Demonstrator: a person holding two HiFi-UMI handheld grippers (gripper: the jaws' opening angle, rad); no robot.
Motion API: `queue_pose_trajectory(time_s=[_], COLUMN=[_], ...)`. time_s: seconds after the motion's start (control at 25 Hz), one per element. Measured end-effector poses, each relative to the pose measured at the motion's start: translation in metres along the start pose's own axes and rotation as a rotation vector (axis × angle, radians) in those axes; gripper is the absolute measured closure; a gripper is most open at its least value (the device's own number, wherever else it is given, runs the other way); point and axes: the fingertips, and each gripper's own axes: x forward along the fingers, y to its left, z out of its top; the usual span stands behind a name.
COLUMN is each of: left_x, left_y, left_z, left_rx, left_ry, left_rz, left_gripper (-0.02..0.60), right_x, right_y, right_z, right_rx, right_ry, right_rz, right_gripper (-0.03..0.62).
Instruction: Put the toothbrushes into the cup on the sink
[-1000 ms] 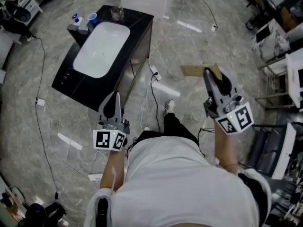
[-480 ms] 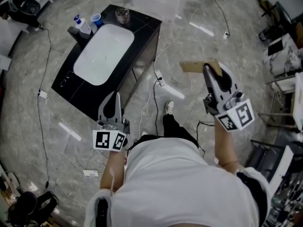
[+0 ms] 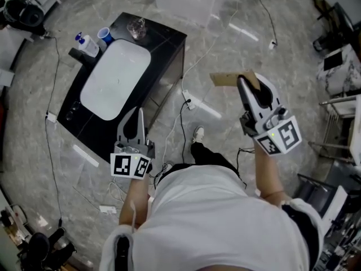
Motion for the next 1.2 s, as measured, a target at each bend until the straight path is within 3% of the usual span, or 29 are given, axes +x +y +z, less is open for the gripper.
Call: queue_pose_trajectory(time_s=[0.28,0.6,0.96,1.2], left_x=[0.049,0.067,0.061,0.061], left_y=[-0.011,-0.017,-0.026,-0.031], left_z=[0.010,0.017,0.023,0.025], left_rx=[0.025,0.054,0.088,0.099], left_ry=[-0.009,-0.014,-0.006,-0.017], left_rz=[0.038,0.151,0.246,0.265], left_gripper=[0.578,0.578,0.578,0.578], right_x=[0.020,0.042,0.057,0.057], right_y=[-0.057,-0.095,-0.105,-0.109], right_z=[-0.001,-0.009,-0.012,-0.014], right_rx=[0.037,0.092,0.148,0.159], right_ry=[-0.006,-0.015,-0.047,-0.052], right_rz=[0.024,0.115,0.199,0.224], right_gripper=[0.507,0.507,0.507,0.507])
